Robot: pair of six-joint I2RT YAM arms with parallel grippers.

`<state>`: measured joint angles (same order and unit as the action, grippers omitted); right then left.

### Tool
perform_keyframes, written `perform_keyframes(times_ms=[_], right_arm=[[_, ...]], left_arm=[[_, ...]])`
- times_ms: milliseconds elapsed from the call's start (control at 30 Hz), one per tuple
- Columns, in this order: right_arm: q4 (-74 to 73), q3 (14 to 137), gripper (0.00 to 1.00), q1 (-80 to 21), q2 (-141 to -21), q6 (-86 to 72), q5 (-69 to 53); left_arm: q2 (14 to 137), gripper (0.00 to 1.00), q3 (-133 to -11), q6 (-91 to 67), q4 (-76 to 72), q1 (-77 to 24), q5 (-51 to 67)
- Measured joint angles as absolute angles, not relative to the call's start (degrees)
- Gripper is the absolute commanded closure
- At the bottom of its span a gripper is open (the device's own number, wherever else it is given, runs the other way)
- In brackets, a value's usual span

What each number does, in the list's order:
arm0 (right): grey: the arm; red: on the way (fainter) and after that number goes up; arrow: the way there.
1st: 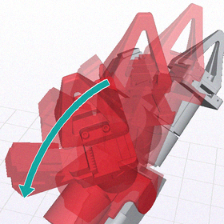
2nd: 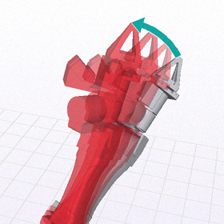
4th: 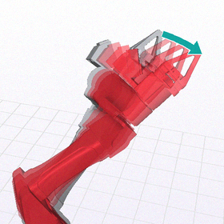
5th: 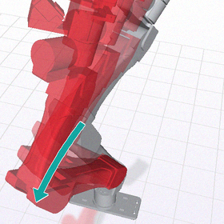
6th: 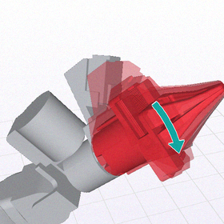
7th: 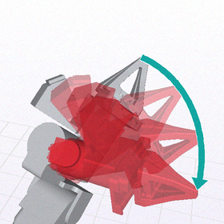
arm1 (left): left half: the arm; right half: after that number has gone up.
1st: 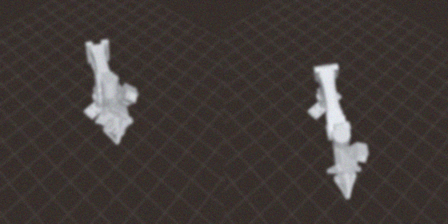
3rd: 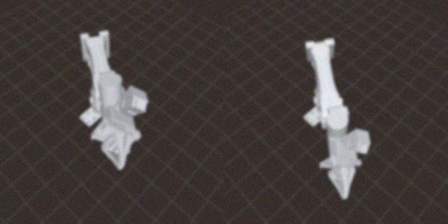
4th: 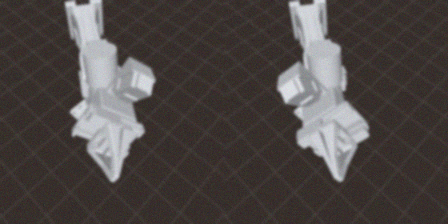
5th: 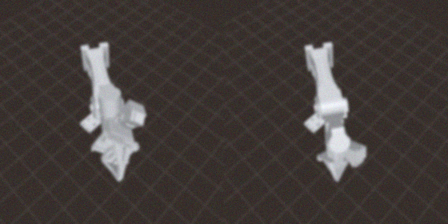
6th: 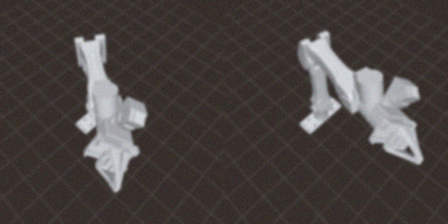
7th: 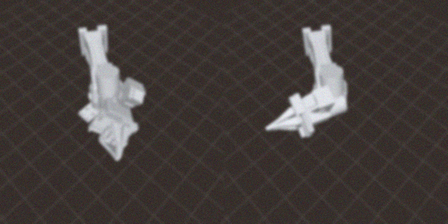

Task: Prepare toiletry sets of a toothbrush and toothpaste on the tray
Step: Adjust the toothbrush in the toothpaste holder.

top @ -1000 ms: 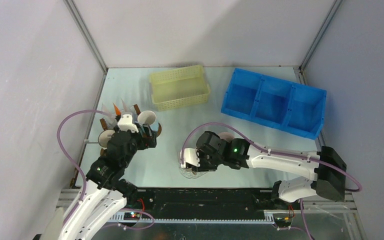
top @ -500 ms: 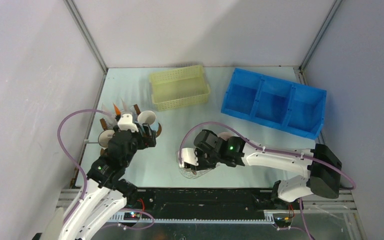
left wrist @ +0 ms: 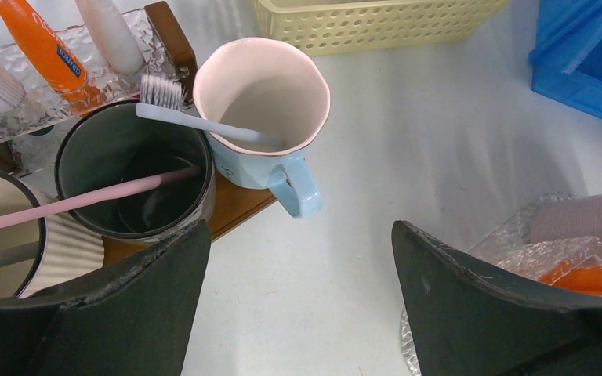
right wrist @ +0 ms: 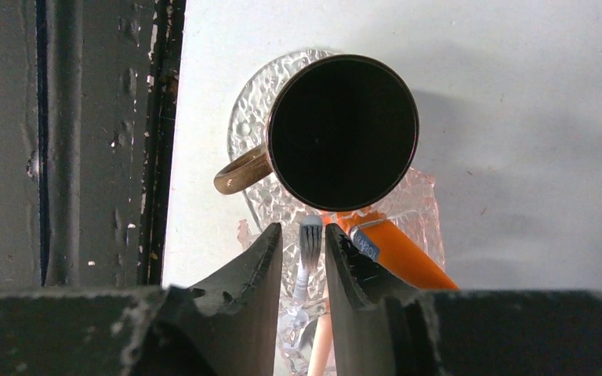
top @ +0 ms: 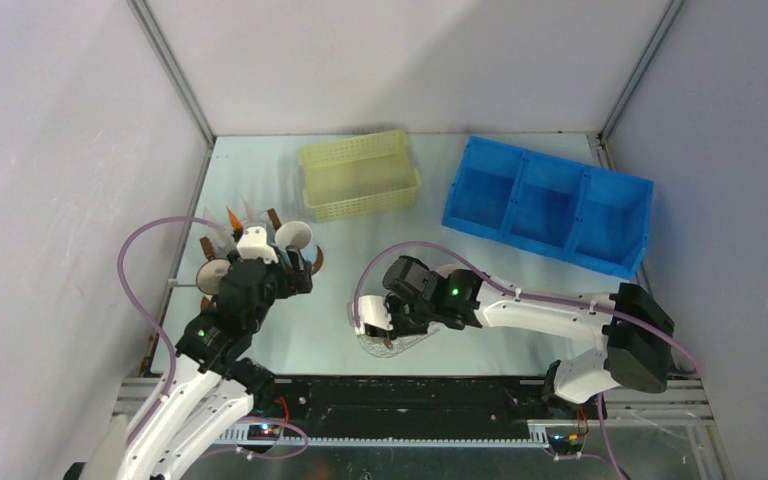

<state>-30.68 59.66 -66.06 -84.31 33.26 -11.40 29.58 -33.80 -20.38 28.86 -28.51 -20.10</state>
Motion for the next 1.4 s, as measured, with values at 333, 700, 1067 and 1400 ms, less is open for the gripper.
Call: perform_keyframes(times_ms=[333,700,1067,1400], right_arm=[[-31.05,60.88,0.76,-65.76,-85.36,34.52,-12.64],[-32.69,61.47,0.89,-65.6,-86.52,35.53,-13.39],[-35.99,65.47,1.0,-65.67,-86.61,36.84,-14.04],[-38.48,68.25,1.0,-67.51,-86.59,39.03,-15.59]], left_arm=[[29.95,0.08,-33.8,-20.36,28.99,-28.47,-20.4],[30.0,0.08,-33.8,-20.34,29.32,-28.47,-20.43],[30.0,0.08,-33.8,-20.32,29.32,-28.47,-20.43],[30.0,0.08,-33.8,-20.27,29.32,-28.47,-20.4]])
